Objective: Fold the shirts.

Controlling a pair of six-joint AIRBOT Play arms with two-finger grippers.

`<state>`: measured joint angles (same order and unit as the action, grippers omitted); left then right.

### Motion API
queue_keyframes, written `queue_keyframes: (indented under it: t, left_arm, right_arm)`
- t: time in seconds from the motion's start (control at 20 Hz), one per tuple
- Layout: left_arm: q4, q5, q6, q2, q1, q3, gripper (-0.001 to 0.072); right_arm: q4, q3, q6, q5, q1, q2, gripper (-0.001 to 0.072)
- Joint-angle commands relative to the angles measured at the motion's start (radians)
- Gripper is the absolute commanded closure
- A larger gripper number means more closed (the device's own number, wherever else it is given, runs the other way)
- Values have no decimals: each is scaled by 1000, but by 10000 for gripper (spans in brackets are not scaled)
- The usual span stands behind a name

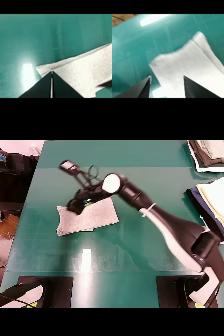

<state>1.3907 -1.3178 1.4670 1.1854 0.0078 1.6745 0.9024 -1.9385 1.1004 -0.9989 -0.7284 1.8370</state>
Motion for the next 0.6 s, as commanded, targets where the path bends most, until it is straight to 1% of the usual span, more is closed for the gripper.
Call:
queue_keyframes:
  t: [0.0, 0.1, 0.15, 0.2, 0.35, 0.4, 0.45, 0.55]
  left_arm:
    - [-9, -9, 0, -1, 1, 1, 686]
    - [-14, -5, 0, -1, 1, 1, 685]
    - [-14, -6, 0, -1, 1, 1, 686]
    - [-14, -6, 0, -1, 1, 1, 686]
    - [-16, -3, -1, -1, 1, 1, 686]
    - [-15, -2, -1, -1, 1, 1, 685]
    - [-15, -2, -4, -1, 1, 1, 686]
    - [-15, -3, -8, -1, 1, 1, 685]
  right_arm:
    - [68, 127, 82, -105, 161, -83, 224]
    - [65, 207, 159, -148, 281, -93, 221]
    - [46, 249, 161, -168, 334, -92, 89]
    - [10, 290, 160, -175, 380, -90, -8]
    - [-125, 362, 161, -208, 472, -47, -1]
    - [-153, 363, 171, -224, 482, -21, 3]
    - [-175, 362, 180, -234, 482, 8, 23]
    - [-214, 362, 182, -232, 464, 56, 23]
